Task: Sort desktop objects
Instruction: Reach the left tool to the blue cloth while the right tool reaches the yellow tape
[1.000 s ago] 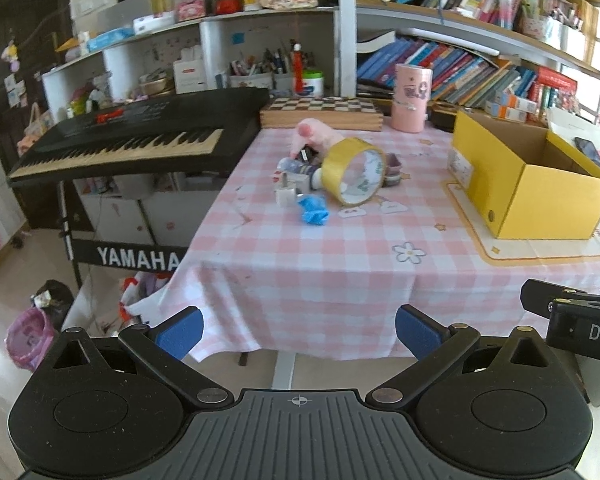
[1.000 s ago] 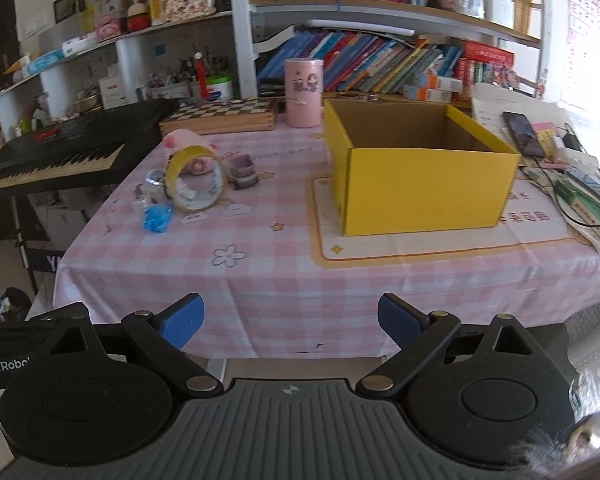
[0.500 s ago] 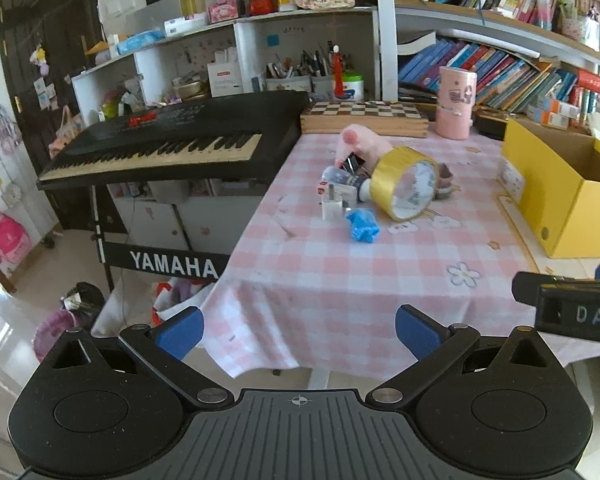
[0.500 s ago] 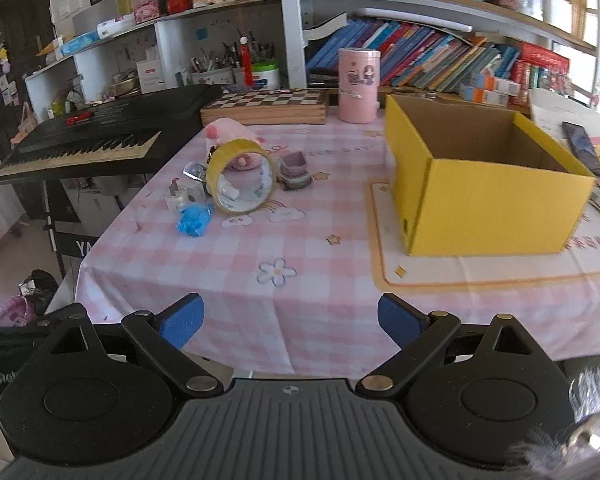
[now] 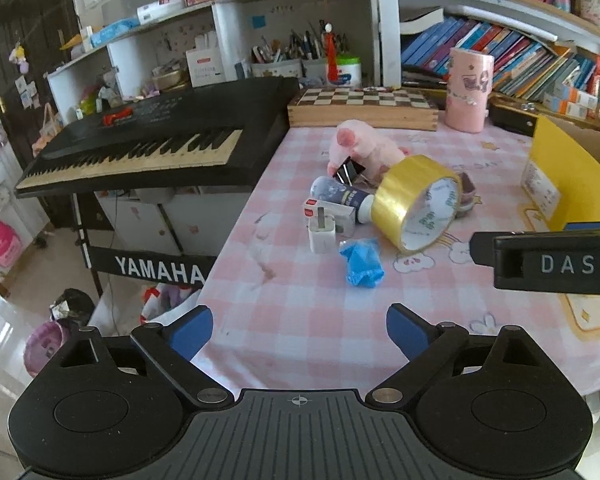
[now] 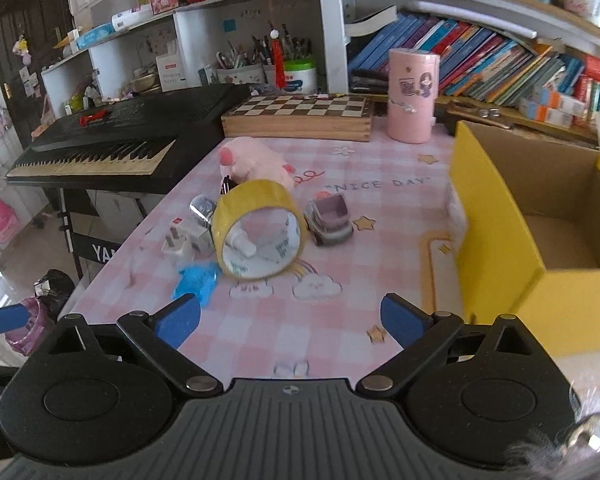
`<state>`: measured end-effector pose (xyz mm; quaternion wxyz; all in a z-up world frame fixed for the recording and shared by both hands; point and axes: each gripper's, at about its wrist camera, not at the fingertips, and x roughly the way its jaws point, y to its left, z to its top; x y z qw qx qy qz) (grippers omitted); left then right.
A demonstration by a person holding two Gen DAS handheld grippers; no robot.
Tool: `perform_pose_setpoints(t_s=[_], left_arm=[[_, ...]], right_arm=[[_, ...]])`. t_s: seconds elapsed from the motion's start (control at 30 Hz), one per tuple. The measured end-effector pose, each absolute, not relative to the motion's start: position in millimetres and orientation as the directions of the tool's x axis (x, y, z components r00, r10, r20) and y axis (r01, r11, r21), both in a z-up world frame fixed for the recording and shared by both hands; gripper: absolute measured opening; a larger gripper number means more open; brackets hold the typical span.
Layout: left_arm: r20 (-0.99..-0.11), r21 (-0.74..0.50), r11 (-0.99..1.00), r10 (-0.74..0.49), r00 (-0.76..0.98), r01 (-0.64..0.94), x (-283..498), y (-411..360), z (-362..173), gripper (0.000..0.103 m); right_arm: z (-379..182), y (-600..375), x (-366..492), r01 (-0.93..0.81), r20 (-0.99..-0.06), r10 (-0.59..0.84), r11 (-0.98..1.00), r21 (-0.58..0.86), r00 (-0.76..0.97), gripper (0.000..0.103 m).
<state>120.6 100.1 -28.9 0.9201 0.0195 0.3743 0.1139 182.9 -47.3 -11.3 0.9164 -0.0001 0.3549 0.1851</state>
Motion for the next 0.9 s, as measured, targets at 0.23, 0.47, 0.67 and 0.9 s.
perform_pose_setpoints(t_s=[0.23, 0.47, 0.67, 0.9], left_arm=[[-0.721, 0.107, 0.97, 0.227, 0.655, -0.219, 150, 106, -38, 0.096], [-0.762, 0.13, 0.967, 0.239, 0.601, -0.22, 175, 107, -50, 0.095], [-0.771, 0.134, 0.974, 0.219, 0.597, -0.185, 190, 100, -57, 0.091], [-0.784, 0.105, 0.982, 0.178, 0.594, -0.155, 218, 94, -63, 0.075]], right_arm=[[-25, -26, 232, -0.409, -0.671, 0.402, 0.899, 0.159, 0.623, 0.1], [-48, -4, 279, -0.446, -0.715, 0.429, 0.876, 0.181, 0.552, 0.1], [-59, 6, 300, -0.483, -0.721, 0.459, 0.853, 0.197, 0.518, 0.087], [-40, -11, 299, -0.532, -0.693, 0.493, 0.826, 0.183, 0.527, 0.083]])
